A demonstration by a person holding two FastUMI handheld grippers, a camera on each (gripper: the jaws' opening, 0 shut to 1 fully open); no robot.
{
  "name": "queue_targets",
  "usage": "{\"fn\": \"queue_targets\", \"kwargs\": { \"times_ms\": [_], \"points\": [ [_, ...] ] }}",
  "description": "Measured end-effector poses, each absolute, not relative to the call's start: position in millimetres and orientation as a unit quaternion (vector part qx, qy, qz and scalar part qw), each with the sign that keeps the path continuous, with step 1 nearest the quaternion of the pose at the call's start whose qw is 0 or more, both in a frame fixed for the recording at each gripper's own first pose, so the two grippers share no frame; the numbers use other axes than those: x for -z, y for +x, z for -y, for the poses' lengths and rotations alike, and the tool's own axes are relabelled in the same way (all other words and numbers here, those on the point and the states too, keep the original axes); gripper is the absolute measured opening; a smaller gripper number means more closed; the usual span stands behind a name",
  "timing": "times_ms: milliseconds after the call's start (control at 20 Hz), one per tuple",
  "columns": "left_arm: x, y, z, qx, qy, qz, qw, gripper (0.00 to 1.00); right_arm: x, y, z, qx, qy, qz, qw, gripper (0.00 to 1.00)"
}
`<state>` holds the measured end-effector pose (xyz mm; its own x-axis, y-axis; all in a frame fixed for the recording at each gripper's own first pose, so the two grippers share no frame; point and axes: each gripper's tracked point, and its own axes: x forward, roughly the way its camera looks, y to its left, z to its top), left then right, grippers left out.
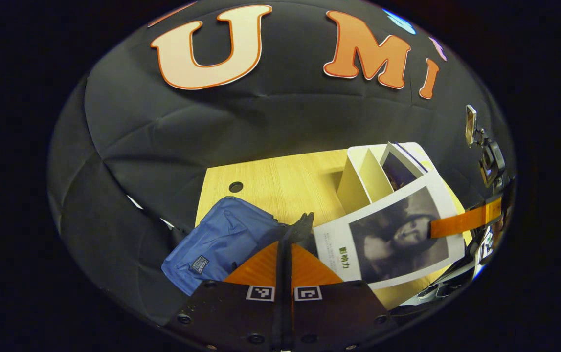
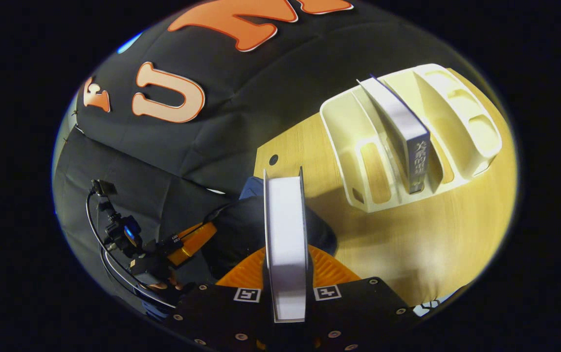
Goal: Open the schoolbag, grab two books from the bookshelf and put them into the schoolbag.
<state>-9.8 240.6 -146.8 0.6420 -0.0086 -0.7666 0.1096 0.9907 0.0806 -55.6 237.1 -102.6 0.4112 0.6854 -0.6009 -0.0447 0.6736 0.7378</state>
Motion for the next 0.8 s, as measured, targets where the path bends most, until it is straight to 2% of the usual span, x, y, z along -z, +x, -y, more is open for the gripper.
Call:
{"fn": "queue_targets", "kwargs": {
  "times_ms": [350,800],
  "points": [
    [154,-4,-231,0.041,0.057,-0.428,0.901,0.01,148,-70,-306,-0.243,0.381,-0.517,0.727,0.24],
    [157,-11,-215,0.069,0.056,-0.433,0.897,0.01,190,-43,-363,-0.227,0.421,-0.521,0.707,0.24]
  ]
}}
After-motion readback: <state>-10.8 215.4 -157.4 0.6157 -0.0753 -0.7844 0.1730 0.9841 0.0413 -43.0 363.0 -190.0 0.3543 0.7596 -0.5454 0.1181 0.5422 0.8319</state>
